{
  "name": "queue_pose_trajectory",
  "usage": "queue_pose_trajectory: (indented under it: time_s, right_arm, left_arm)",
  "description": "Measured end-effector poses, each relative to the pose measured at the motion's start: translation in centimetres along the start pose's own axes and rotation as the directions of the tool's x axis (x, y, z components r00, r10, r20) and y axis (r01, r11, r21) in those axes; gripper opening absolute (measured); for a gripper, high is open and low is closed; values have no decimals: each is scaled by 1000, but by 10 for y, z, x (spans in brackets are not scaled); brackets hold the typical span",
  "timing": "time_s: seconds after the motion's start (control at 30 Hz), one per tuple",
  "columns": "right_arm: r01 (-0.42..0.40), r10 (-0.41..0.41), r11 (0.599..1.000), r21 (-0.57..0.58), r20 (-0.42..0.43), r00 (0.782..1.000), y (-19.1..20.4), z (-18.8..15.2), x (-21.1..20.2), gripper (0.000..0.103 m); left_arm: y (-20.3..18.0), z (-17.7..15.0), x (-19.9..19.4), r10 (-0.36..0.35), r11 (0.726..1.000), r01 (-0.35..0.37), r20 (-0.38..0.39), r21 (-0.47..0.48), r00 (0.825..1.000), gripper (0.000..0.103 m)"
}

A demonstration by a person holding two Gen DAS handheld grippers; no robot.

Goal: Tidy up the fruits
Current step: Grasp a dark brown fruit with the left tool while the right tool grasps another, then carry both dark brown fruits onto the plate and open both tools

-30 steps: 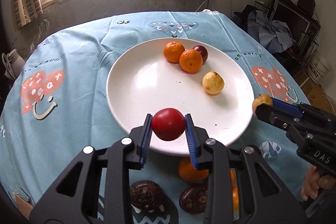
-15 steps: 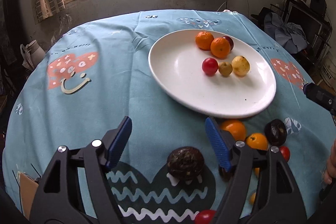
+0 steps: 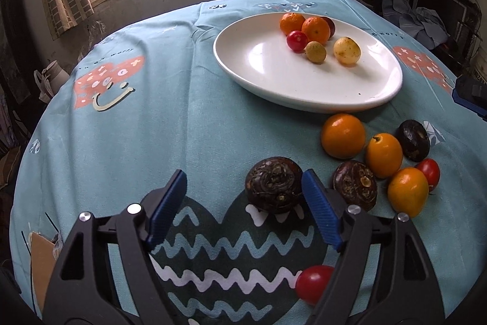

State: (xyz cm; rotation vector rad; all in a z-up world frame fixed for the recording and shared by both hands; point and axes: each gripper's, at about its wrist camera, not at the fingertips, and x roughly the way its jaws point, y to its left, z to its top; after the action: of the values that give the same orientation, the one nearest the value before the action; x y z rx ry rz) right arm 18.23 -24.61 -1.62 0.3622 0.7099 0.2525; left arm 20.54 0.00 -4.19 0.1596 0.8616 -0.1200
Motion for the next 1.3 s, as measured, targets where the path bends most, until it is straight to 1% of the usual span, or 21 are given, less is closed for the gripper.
queue_pose_trajectory:
  time_s: [0.1, 0.2, 0.23, 0.27, 0.3, 0.33, 0.37, 0.47, 0.57, 0.63, 0.73, 0.87, 0.93, 0.97, 1.17, 1.3]
  right_arm:
    - [3, -3, 1000, -3, -6, 1000, 1, -1, 1, 63]
    - [12, -12, 1000, -8, -7, 1000, 1, -1, 2, 63]
    - [14, -14, 1000, -12, -6, 1000, 2, -2, 3, 63]
    - [15, -15, 1000, -16, -6, 1000, 2, -2, 3, 63]
    - [14, -14, 1000, -18, -8, 1000, 3, -2, 3, 63]
    - [13, -13, 1000, -20, -12, 1000, 3, -2, 4, 63]
    - [14, -15, 1000, -25, -19, 1000, 3, -3, 5, 63]
    - [29, -32, 998, -50, -58, 998, 7, -6, 12, 63]
    - [38, -50, 994, -105, -110, 993, 14, -12, 22, 63]
    - [50, -70, 986, -156, -127, 989, 21, -17, 27, 63]
    - [73, -104, 970, -232, -123, 987, 29, -23, 32, 57]
    - [88, -132, 956, -280, -142, 981, 31, -28, 43, 50]
    - [91, -141, 954, -285, -161, 977, 29, -29, 51, 50]
    - [79, -132, 956, -281, -174, 976, 28, -30, 54, 50]
    - [68, -117, 966, -251, -184, 976, 25, -26, 61, 49]
    - [70, -121, 963, -260, -186, 975, 28, -27, 63, 49]
  left_arm:
    - [-6, -2, 4, -44, 999, 44, -19, 15, 999, 80]
    - [-15, -4, 9, -16, 998, 17, -19, 54, 1000, 79]
    - [-14, -4, 9, -20, 998, 20, -16, 51, 1000, 78]
    - [-12, -3, 10, -25, 999, 26, -21, 43, 999, 68]
    - [-9, -3, 12, -42, 999, 43, -33, 31, 999, 53]
    - [-5, -3, 14, -63, 998, 64, -45, 13, 997, 47]
    - [-2, -3, 15, -72, 997, 72, -47, 0, 996, 45]
    - [4, -2, 13, -29, 1000, 29, -36, -11, 999, 44]
    - [13, -1, 14, -34, 998, 32, -39, -48, 999, 44]
    - [16, -2, 17, -32, 998, 29, -48, -59, 998, 44]
    - [14, -2, 18, -25, 998, 22, -49, -52, 998, 44]
    - [14, -2, 18, -21, 999, 18, -49, -48, 999, 45]
    - [13, -2, 18, -18, 999, 16, -49, -46, 999, 45]
    - [13, -2, 18, -17, 999, 15, -48, -44, 999, 45]
    - [12, -2, 18, -14, 999, 12, -45, -39, 999, 44]
    - [11, -3, 18, -13, 999, 11, -44, -38, 999, 44]
